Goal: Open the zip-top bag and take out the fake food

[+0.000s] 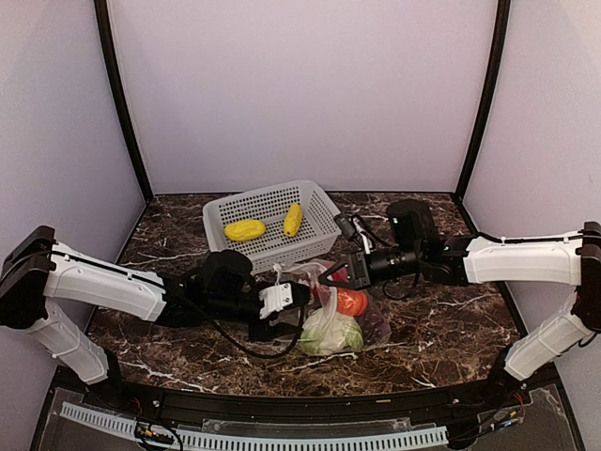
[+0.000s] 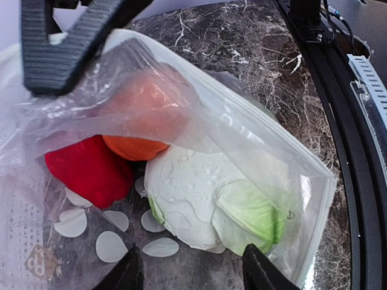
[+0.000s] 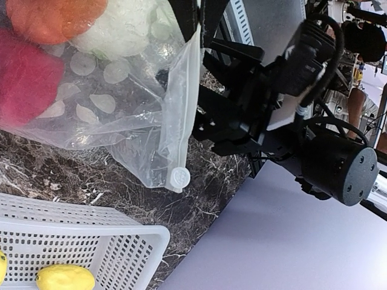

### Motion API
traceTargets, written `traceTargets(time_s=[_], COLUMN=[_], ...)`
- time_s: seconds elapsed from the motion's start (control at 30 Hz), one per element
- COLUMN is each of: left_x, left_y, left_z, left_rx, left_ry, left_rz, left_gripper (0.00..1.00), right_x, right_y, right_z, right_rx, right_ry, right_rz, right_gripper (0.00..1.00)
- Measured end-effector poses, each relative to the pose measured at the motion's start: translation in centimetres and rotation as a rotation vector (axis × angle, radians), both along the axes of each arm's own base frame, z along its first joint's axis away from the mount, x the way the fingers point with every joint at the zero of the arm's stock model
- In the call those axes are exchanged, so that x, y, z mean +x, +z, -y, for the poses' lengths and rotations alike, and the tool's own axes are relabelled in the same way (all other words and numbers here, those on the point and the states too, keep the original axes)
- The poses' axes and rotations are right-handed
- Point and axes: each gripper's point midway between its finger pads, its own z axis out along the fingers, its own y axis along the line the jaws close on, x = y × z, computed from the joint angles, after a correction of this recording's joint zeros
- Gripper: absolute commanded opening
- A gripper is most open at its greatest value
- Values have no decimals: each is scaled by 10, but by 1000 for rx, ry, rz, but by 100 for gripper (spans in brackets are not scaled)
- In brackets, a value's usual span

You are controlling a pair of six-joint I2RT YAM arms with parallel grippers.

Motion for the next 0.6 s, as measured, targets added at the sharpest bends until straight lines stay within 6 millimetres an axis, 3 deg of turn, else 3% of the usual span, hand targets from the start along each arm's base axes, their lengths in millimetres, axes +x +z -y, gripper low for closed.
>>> traceTargets(time_s=[0.1, 0.2, 0.3, 0.6], left_x=[4, 4, -2, -31], left_y=[-14, -24, -28, -32], left_z=[10, 16, 19, 27], left_rx=[42, 68, 80, 82], left_ry=[-38, -84, -136, -262], left_rz=[30, 56, 87, 173], left_gripper=[53, 70, 80, 89], right_x=[-3, -6, -8, -12], right_y=[1, 1, 1, 0], right_z=[-1, -3, -4, -6], right_rx=[2, 4, 4, 6], right_ry=[10, 19, 24, 23], right_rz=[-1, -4, -9, -29], right_gripper=[0, 0, 0, 0])
